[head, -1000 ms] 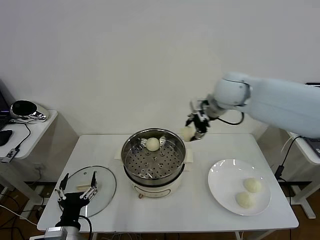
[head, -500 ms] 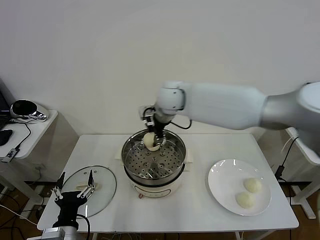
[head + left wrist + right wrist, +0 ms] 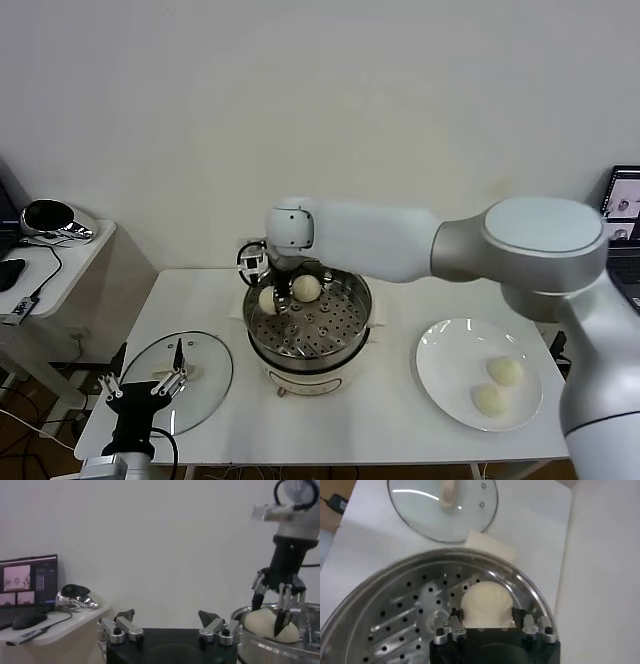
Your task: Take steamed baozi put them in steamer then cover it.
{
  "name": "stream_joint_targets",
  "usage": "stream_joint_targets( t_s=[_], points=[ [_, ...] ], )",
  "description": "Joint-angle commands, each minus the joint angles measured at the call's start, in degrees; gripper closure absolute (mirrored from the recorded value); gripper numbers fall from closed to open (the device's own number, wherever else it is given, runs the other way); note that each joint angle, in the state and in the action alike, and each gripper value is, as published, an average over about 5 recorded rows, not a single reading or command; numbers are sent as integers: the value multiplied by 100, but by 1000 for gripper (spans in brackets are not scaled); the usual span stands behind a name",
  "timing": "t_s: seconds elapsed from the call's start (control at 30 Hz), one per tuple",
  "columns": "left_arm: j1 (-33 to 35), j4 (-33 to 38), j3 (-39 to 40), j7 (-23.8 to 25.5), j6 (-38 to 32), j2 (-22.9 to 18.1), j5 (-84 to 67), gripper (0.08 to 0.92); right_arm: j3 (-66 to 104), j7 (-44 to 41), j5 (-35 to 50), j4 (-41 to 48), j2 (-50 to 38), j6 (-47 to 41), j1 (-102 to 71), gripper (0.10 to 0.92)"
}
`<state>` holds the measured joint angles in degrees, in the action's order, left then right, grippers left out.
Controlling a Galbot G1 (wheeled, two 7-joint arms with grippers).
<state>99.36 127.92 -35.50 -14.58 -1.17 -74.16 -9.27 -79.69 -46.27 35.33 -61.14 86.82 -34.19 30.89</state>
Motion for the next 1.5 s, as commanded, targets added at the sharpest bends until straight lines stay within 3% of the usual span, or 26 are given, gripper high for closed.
stream_joint_targets(
  t_s=[0.03, 0.17, 0.37, 0.73, 0.93, 1.13, 1.5],
  points=[
    [1, 8, -1, 0, -9, 2, -1, 177, -3, 47, 63, 334, 331, -123, -285, 414],
    [-5, 18, 12, 0, -6, -10, 0, 177, -11, 60, 72, 239, 282, -157, -271, 379],
    [35, 40, -8, -1, 1, -16, 0, 177, -10, -321, -110, -480, -331, -49, 378, 230],
    [30, 81, 47, 9, 33, 7, 23, 177, -713, -1278, -410, -2917, -3017, 641, 2348, 203],
    [53, 52, 138, 10, 33, 4, 106, 177, -1136, -1404, -1100, -3914, -4712, 993, 2553, 203],
    [87, 62, 195, 9, 41, -5, 199, 177, -1298, -1517, -2105, -4198, -6073, 1360, 2061, 203],
    [143, -5, 291, -9, 65, -70, 404, 177, -102, -1519, -3460, -4003, -7125, 2084, -48, 203]
  ],
)
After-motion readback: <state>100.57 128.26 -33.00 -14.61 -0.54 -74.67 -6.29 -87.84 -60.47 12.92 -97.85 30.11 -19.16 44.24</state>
